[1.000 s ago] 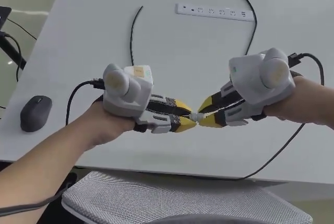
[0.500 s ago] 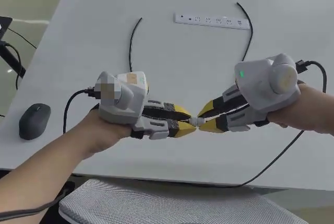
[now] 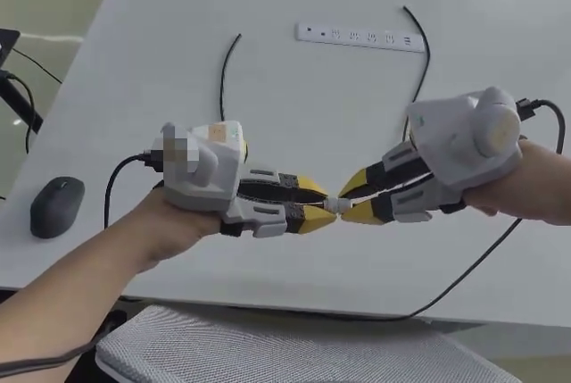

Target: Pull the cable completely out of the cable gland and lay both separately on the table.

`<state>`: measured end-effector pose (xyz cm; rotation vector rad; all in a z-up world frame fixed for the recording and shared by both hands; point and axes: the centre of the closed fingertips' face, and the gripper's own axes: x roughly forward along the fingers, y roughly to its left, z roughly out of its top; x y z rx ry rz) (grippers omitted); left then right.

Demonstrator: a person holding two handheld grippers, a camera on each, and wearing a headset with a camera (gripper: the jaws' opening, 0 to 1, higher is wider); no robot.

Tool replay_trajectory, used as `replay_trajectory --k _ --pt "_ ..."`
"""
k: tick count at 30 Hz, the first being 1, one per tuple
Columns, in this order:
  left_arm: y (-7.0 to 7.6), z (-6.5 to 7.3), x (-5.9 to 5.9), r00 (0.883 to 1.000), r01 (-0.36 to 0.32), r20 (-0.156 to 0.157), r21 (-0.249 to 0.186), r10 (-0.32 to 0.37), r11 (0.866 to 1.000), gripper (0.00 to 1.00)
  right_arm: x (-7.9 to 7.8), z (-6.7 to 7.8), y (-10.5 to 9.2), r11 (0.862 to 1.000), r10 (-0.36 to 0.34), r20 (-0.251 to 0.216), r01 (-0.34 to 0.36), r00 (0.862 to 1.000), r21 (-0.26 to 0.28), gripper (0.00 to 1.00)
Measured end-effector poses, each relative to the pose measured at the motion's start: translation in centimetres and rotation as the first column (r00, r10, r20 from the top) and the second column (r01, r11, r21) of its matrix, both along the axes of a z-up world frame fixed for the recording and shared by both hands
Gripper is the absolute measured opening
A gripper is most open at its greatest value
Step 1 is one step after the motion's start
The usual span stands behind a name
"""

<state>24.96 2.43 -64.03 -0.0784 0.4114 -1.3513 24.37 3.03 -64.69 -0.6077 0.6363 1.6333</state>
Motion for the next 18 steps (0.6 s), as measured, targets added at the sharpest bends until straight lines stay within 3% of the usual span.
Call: replay_trajectory --k 7,12,15,16,18 --pt "-0.21 -0.08 0.06 1.0 0.006 0.003 -0.008 -0.005 1.0 0.16 -0.05 0.02 -0.15 1.0 0.01 0.001 -0.01 1.0 0.003 0.07" --pt "-0.15 -0.05 0.08 1.0 -0.002 -0.03 -0.012 0.002 1.0 0.15 -0.14 0.07 -0.05 1.0 0.015 0.002 -0.015 1.0 0.012 0.07" --pt "0.06 0.04 0.33 0.999 -0.017 -0.033 -0.002 0.017 1.0 0.15 0.12 0.1 0.17 1.0 -0.014 -0.005 0.014 1.0 0.026 0.08" --pt "0.2 0.1 0.41 0.998 -0.025 -0.052 -0.006 0.024 1.0 0.15 0.26 0.18 0.28 0.999 -0.027 -0.013 0.027 1.0 0.04 0.08" --pt "0.31 0.14 0.47 0.998 -0.028 -0.057 -0.009 0.027 1.0 0.15 0.33 0.26 0.37 0.996 -0.074 -0.067 0.078 0.995 0.05 0.09"
